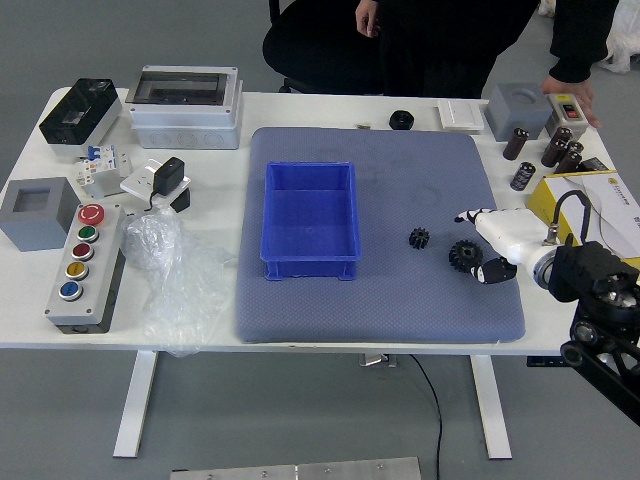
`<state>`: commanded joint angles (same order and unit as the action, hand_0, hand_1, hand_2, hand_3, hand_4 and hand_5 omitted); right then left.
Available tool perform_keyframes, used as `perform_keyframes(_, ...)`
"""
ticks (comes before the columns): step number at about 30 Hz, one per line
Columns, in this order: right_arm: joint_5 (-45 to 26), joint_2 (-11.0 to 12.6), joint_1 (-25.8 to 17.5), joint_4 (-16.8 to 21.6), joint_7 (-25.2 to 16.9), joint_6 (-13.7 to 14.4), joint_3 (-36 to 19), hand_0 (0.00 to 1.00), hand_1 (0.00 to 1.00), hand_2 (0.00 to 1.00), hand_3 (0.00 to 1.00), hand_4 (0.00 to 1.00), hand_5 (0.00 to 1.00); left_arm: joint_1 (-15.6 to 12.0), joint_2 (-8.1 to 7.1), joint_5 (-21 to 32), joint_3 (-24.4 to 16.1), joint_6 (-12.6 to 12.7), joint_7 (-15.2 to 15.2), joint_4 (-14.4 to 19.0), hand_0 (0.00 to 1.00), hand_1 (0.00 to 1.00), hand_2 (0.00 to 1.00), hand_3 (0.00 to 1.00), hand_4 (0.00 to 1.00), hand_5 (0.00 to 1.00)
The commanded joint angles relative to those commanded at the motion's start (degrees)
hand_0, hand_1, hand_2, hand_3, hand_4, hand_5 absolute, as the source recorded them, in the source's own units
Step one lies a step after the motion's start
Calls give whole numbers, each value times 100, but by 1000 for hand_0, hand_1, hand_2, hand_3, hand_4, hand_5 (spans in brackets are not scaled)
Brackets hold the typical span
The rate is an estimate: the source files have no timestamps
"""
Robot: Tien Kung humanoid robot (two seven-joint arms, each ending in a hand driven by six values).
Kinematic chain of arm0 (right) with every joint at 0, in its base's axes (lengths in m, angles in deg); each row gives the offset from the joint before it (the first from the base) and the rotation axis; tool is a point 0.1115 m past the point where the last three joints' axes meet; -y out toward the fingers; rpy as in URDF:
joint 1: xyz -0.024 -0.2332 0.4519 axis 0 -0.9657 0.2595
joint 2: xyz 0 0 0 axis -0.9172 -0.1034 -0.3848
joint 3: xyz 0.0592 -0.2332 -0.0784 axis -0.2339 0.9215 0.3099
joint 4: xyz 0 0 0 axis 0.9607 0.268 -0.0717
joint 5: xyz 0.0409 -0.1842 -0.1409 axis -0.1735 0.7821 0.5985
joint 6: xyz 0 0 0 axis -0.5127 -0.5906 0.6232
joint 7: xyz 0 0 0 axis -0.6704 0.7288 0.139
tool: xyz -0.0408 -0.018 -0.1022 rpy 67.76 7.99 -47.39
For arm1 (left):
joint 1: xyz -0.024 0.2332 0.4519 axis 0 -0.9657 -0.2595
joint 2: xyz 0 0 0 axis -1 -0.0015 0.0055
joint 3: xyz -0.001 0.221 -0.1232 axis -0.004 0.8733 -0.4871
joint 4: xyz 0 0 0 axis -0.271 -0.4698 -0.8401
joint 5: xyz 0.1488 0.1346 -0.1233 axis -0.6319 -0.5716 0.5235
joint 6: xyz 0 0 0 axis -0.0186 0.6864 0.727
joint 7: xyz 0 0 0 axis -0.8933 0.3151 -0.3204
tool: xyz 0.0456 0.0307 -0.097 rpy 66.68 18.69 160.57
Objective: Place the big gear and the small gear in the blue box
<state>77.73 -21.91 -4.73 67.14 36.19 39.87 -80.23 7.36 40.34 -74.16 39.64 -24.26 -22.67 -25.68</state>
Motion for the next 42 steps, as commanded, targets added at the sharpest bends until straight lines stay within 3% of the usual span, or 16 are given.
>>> perform_keyframes(13,485,-5,177,-412,-85,227,364,711,701,838,855,708,152,7,10,2,5,0,-1,1,858,840,842,851,755,691)
perform_keyframes(42,611,-47,470,-727,-132,177,913,700,681,797,808,701,152,24,20,25,35,-11,5,-2,858,840,842,851,755,691)
